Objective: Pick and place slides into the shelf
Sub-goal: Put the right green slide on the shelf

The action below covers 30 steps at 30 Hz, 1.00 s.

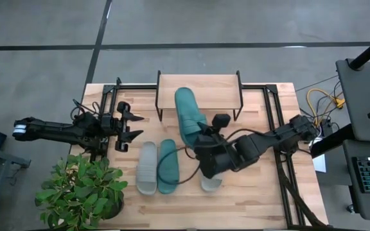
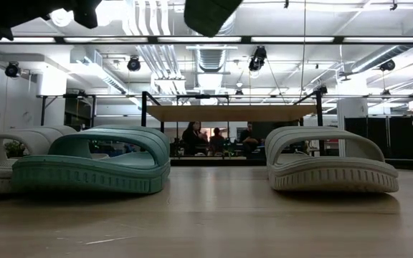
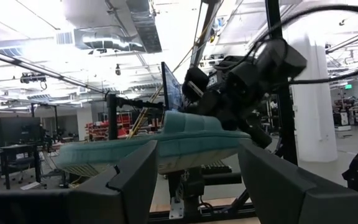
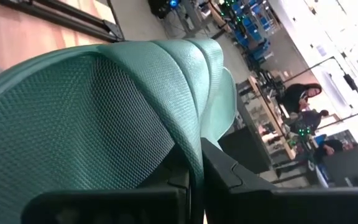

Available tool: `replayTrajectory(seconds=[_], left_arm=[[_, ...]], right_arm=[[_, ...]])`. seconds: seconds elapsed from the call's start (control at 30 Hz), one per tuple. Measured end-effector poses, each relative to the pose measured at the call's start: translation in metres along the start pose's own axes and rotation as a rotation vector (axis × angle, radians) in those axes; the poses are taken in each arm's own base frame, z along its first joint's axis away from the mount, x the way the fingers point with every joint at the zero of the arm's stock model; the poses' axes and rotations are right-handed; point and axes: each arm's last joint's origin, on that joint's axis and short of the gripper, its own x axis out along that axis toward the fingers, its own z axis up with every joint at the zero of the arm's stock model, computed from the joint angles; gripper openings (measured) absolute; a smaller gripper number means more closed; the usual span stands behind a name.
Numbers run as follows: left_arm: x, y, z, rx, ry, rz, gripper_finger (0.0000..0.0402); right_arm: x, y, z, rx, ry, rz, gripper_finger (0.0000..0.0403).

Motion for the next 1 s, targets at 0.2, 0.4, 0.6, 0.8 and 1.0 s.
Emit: replayTrajectory(seconds=[0.2, 0.4, 0.6, 0.8, 1.0], left_arm=[[-0.002, 0.000, 0.003, -0.010, -0.017, 0.002, 0.0208], [-0.008, -0.001, 0.004, -0.010, -0.014, -0.032, 0.0208], [-0.016, -0.001, 0.007, -0.009, -0.041, -0.053, 0.0208], [-0.022, -0.001, 0.010, -0.007, -0.068, -0.051, 0.0208], [-0.027, -0.001, 0.012, -0.008, -0.065, -0.050, 0.0208]], right_arm=[[0.019, -0.005, 0.002, 0.009, 0.019, -0.017, 0.0009], [0.041, -0.006, -0.006, 0.000, 0.072, -0.034, 0.0009], [0.060, -0.006, -0.014, -0.004, 0.114, -0.057, 0.0009], [0.077, -0.004, -0.012, -0.013, 0.090, -0.068, 0.0009], [0.094, -0.004, -0.006, -0.033, 0.035, -0.048, 0.0009]])
